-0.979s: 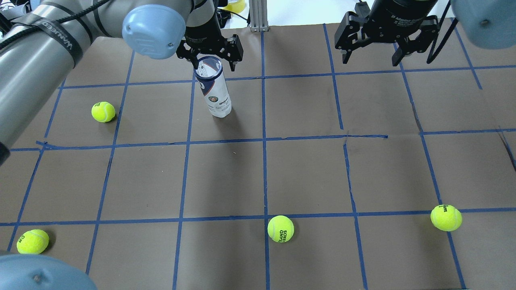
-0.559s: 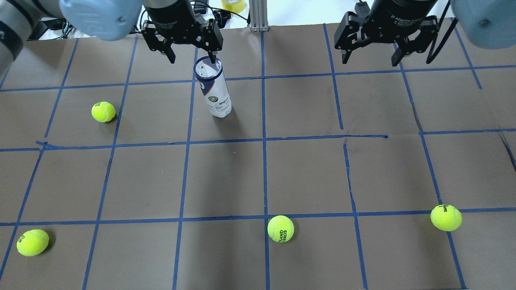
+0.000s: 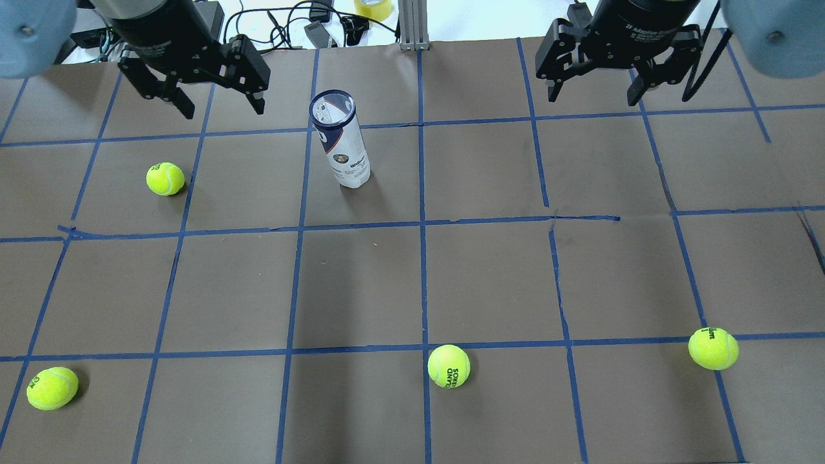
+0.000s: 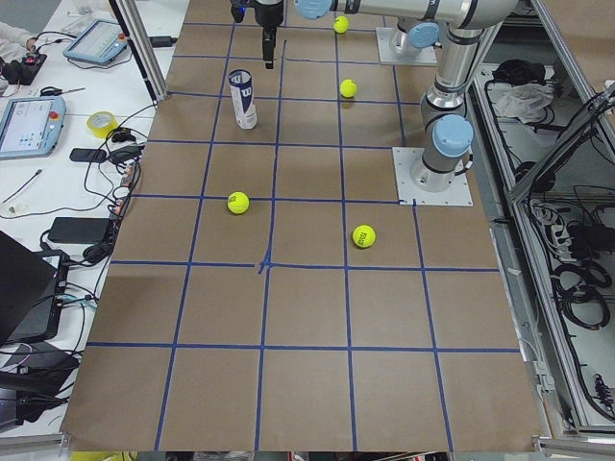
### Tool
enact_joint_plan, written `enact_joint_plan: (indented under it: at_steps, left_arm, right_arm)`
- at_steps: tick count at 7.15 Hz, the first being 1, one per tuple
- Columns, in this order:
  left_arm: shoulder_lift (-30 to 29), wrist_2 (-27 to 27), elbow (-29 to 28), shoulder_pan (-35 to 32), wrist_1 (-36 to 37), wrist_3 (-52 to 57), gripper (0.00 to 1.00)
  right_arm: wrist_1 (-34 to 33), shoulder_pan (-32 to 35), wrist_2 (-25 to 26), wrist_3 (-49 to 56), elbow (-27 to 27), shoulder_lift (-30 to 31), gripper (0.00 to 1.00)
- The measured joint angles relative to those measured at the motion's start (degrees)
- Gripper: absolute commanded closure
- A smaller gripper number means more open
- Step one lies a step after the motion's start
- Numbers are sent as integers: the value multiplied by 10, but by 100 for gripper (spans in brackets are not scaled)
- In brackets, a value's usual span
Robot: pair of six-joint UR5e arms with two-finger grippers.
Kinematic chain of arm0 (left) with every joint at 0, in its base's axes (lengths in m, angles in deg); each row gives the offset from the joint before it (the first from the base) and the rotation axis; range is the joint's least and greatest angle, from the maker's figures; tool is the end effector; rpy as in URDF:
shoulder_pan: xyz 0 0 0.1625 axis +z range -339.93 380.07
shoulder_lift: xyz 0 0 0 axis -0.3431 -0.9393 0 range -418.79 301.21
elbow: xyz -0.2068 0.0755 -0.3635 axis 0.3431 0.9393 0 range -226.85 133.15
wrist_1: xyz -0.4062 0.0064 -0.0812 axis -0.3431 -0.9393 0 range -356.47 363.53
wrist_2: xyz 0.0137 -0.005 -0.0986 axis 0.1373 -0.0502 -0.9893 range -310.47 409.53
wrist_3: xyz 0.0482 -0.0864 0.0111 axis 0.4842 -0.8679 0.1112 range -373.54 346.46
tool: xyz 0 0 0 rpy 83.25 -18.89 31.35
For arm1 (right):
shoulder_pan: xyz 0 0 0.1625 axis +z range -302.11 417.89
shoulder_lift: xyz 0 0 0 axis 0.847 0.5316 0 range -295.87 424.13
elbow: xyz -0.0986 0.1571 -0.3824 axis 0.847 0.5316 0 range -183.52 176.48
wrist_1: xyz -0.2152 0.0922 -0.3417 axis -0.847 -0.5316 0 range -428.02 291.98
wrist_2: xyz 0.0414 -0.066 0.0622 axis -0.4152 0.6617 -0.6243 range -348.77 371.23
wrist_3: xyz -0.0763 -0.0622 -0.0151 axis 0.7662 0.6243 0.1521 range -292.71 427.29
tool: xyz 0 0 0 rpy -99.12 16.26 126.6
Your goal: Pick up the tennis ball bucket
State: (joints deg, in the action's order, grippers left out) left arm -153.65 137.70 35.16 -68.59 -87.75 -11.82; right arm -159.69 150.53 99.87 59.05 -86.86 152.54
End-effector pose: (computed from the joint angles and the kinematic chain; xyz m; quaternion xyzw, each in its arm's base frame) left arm -0.1241 -0.5334 0.5112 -0.0035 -0.9997 0.0165 0.0155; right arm 0.1591 -0.5063 0.5349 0.0479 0.9971 -0.0574 0.0173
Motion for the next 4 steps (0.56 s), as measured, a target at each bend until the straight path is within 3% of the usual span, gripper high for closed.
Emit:
enact_joint_plan:
  at_steps: [4]
  left_arm:
    - [49,20,49,18,0,35,0]
  right_arm:
    - [0,0,-2,0,-6,0,0]
